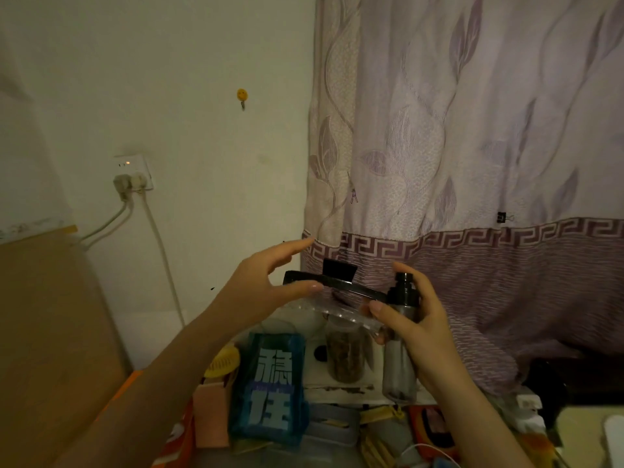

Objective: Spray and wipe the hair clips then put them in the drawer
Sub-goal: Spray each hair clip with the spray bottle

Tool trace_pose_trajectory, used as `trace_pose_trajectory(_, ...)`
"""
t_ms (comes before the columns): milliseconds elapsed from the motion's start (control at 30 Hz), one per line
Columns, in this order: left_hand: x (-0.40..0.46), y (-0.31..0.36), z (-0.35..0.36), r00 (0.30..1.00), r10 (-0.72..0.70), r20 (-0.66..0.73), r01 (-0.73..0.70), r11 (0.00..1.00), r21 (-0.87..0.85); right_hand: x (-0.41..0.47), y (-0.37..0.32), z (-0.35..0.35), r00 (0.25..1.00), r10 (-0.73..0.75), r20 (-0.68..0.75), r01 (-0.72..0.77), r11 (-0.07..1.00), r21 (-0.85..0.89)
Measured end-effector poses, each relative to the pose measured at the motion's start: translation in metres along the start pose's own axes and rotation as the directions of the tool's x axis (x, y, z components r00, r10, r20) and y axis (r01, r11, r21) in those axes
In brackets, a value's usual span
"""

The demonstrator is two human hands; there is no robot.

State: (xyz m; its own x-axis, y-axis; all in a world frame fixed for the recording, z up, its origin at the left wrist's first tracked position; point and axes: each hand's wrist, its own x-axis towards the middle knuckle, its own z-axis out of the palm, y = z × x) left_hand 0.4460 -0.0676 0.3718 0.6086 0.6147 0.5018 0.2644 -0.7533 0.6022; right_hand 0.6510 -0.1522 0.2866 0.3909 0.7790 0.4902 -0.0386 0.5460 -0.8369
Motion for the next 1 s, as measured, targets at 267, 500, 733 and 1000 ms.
trace_pose_trajectory(267,0.016,0.010,-0.005,0.965,-0.020,0.262,0.019,1.000,0.010,-0.002,-0.008,0.000,0.992,-0.016,0.126,0.036,0.986,-0.161)
trace_pose_trajectory(500,0.020,0.005,-0.003,0.925,-0.057,0.376,0.046,0.998,0.037,0.001,-0.012,-0.003,0.981,-0.028,0.190,0.070,0.974,-0.217)
trace_pose_trajectory(733,0.019,0.005,-0.006,0.911,-0.064,0.408,0.065,0.998,0.011,0.008,-0.013,-0.007,0.979,-0.012,0.205,0.059,0.973,-0.222)
trace_pose_trajectory(1000,0.012,-0.003,0.001,0.935,-0.035,0.353,0.049,0.998,-0.031,0.011,-0.017,-0.004,0.992,-0.012,0.126,0.032,0.987,-0.157)
